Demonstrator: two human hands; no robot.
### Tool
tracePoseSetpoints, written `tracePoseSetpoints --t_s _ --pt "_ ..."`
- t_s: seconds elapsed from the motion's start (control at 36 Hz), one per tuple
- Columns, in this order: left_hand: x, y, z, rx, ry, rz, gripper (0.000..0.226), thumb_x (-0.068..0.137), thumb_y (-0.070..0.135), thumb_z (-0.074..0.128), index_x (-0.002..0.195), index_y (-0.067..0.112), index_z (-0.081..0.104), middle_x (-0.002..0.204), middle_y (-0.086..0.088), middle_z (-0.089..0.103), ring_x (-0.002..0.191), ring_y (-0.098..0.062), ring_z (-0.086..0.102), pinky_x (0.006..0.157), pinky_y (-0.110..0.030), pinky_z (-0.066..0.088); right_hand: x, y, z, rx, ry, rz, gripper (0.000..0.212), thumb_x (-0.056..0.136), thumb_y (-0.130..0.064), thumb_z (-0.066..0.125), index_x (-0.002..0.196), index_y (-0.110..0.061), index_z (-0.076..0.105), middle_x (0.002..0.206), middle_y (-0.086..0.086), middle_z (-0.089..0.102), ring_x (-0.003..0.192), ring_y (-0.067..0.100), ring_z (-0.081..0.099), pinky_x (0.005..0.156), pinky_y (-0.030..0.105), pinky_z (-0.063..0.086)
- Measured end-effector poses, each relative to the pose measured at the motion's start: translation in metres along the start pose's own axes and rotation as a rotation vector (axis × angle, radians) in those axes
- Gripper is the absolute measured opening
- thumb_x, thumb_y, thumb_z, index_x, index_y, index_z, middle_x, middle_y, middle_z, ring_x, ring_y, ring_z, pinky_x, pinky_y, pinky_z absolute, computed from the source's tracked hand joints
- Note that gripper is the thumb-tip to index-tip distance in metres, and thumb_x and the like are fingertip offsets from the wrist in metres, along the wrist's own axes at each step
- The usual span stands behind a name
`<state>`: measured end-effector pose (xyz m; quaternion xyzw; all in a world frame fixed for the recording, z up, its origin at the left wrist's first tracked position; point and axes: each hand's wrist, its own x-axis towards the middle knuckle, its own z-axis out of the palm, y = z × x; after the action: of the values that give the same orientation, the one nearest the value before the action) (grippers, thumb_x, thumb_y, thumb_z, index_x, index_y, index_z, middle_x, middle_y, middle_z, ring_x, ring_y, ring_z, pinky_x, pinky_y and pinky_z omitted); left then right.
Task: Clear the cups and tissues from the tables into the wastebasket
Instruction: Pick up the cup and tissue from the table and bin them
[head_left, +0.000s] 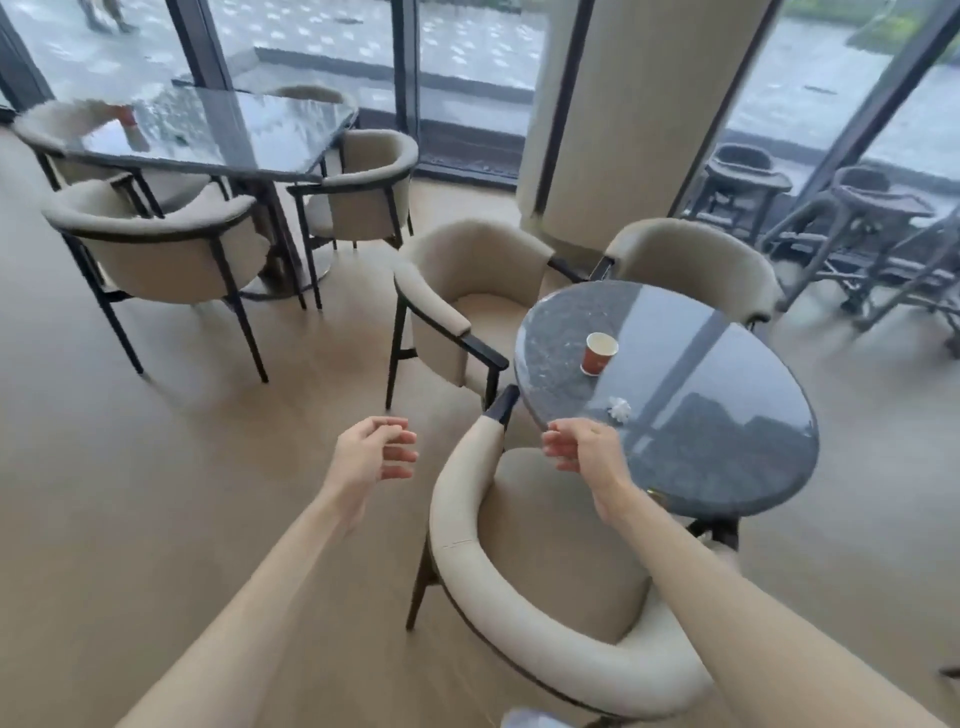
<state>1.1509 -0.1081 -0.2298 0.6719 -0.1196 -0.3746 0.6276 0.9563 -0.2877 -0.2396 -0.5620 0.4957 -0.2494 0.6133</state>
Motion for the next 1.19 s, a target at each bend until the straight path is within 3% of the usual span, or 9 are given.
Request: tracePoseSetpoints --t_s 0.11,0.39,0.53,0.64,0.86,0.97,1.06,1.11,1.19 --pt "0.034 0.003 0.012 0.045 -0.130 -0.063 0.017 0.097 0.006 0.048 0.095 0.007 0.065 0.092 -0.014 0.069 0.071 -0.024 0.065 0.064 -0.036 0.056 0.010 0.004 0.000 0.015 0.093 0.068 0.018 0.091 -0.011 0.053 0.096 -0.002 0.069 0.088 0.014 0.070 0.068 0.018 0.062 0.057 0.025 0.050" --pt "0.143 0.012 0.073 0.232 -0.316 -0.127 0.020 0.097 0.005 0.046 0.104 0.001 0.064 0.094 -0.017 0.069 0.070 -0.024 0.066 0.059 -0.032 0.058 0.093 0.023 -0.005 0.133 0.305 0.117 0.015 0.090 -0.014 0.056 0.088 -0.008 0.070 0.086 0.012 0.071 0.072 0.020 0.064 0.064 0.031 0.050" --pt "0.193 0.015 0.107 0.399 -0.415 -0.220 0.018 0.097 0.006 0.047 0.100 0.003 0.065 0.089 -0.014 0.069 0.065 -0.022 0.065 0.060 -0.035 0.056 0.141 0.044 -0.016 0.247 0.443 0.235 0.014 0.089 -0.013 0.057 0.094 -0.006 0.068 0.083 0.007 0.067 0.072 0.020 0.063 0.066 0.032 0.052" --pt "0.248 0.029 0.142 0.544 -0.464 -0.158 0.019 0.096 0.006 0.046 0.099 0.004 0.064 0.089 -0.013 0.068 0.065 -0.023 0.064 0.067 -0.038 0.054 0.169 0.057 -0.026 0.304 0.519 0.288 0.012 0.088 -0.014 0.057 0.093 -0.008 0.066 0.082 0.005 0.063 0.074 0.020 0.060 0.069 0.036 0.052" --pt "0.300 0.023 0.244 0.763 -0.676 -0.042 0.019 0.091 0.006 0.051 0.106 0.003 0.063 0.093 -0.010 0.064 0.066 -0.019 0.063 0.054 -0.028 0.056 0.199 0.069 -0.047 0.311 0.630 0.385 0.015 0.090 -0.015 0.055 0.102 -0.012 0.063 0.086 0.004 0.062 0.074 0.018 0.056 0.063 0.032 0.051" --pt "0.323 0.009 0.291 0.867 -0.795 0.070 0.022 0.088 0.016 0.058 0.110 0.012 0.059 0.110 -0.005 0.060 0.093 -0.022 0.066 0.074 -0.040 0.061 0.224 0.078 -0.049 0.217 0.659 0.429 0.023 0.086 -0.016 0.059 0.109 -0.019 0.061 0.109 0.007 0.065 0.078 0.017 0.059 0.070 0.038 0.056" --pt "0.351 0.000 0.323 0.972 -0.906 0.225 0.034 0.083 0.020 0.063 0.116 0.018 0.055 0.122 -0.003 0.049 0.104 -0.021 0.060 0.090 -0.043 0.054 0.247 0.087 -0.048 0.058 0.655 0.453 0.037 0.081 -0.022 0.061 0.118 -0.024 0.059 0.121 0.005 0.061 0.089 0.021 0.062 0.090 0.048 0.055" --pt "0.374 -0.005 0.348 1.020 -0.964 0.297 0.042 0.082 0.018 0.065 0.122 0.020 0.053 0.126 -0.005 0.043 0.109 -0.024 0.056 0.099 -0.040 0.048 0.263 0.086 -0.048 -0.031 0.648 0.475 0.045 0.082 -0.022 0.060 0.126 -0.025 0.057 0.127 0.003 0.056 0.093 0.023 0.060 0.094 0.045 0.052" --pt "0.407 -0.014 0.384 1.122 -1.024 0.434 0.057 0.079 0.021 0.071 0.131 0.023 0.051 0.135 -0.011 0.039 0.125 -0.032 0.042 0.109 -0.035 0.032 0.282 0.076 -0.046 -0.121 0.657 0.515 0.047 0.086 -0.018 0.059 0.133 -0.022 0.054 0.135 0.006 0.049 0.104 0.025 0.058 0.087 0.032 0.044"
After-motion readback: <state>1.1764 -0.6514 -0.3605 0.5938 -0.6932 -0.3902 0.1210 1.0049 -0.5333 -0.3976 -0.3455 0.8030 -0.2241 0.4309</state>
